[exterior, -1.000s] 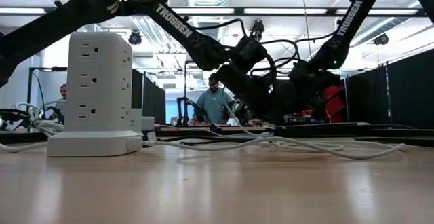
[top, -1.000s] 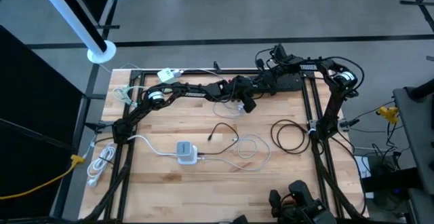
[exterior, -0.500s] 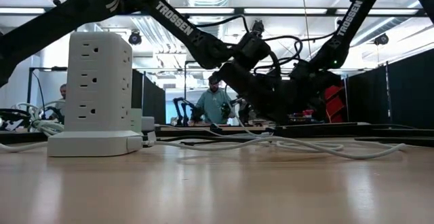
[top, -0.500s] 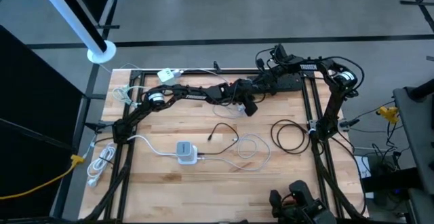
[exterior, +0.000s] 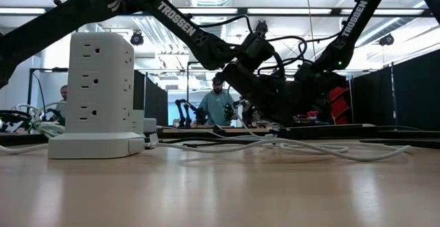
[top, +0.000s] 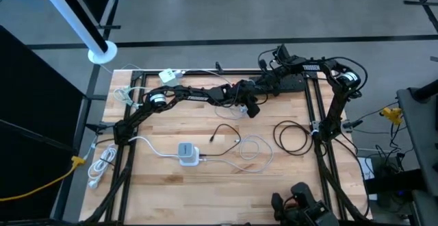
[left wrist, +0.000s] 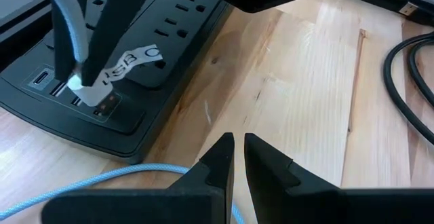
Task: Insert USB
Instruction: Insert the white charger cable into the black outlet extension
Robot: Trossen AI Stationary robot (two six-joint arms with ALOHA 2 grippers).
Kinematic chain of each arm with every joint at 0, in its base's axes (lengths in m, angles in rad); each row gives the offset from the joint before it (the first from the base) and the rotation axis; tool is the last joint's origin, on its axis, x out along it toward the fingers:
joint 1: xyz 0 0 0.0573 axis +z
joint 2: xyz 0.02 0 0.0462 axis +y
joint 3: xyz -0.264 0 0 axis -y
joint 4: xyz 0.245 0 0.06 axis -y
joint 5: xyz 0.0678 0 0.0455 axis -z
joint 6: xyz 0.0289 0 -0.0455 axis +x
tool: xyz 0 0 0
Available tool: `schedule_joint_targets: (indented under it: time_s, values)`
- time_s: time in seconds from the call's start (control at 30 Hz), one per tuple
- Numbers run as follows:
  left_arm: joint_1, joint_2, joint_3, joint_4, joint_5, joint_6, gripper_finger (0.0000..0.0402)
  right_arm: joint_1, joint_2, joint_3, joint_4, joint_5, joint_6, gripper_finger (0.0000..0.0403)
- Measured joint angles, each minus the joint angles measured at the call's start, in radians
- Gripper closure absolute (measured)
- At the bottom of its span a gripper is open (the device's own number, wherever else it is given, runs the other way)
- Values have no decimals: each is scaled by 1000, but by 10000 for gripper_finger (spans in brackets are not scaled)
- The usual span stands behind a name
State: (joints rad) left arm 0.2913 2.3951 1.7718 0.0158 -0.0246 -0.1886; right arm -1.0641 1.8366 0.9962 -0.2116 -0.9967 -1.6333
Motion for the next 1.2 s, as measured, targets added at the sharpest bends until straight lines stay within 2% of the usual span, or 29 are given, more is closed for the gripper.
schedule_joint_targets:
  time_s: [0.27,0.5,0.7,1.07,1.13,1.2]
  values:
    - [-5,0,0,0,0,0,378,1,0,0,-35,-6,-39,403]
    - [-7,0,-1,11,0,0,378,1,1,1,30,0,-29,403]
    - [-8,0,-1,15,-1,0,378,-1,66,27,39,-25,-23,403]
    - [-18,0,-20,12,-1,0,378,-21,55,56,-134,-4,-57,403]
    - [-17,0,-22,12,-2,0,378,-21,61,53,-148,55,-65,403]
    - [-17,0,-22,15,-2,0,378,-22,63,50,-172,62,-74,403]
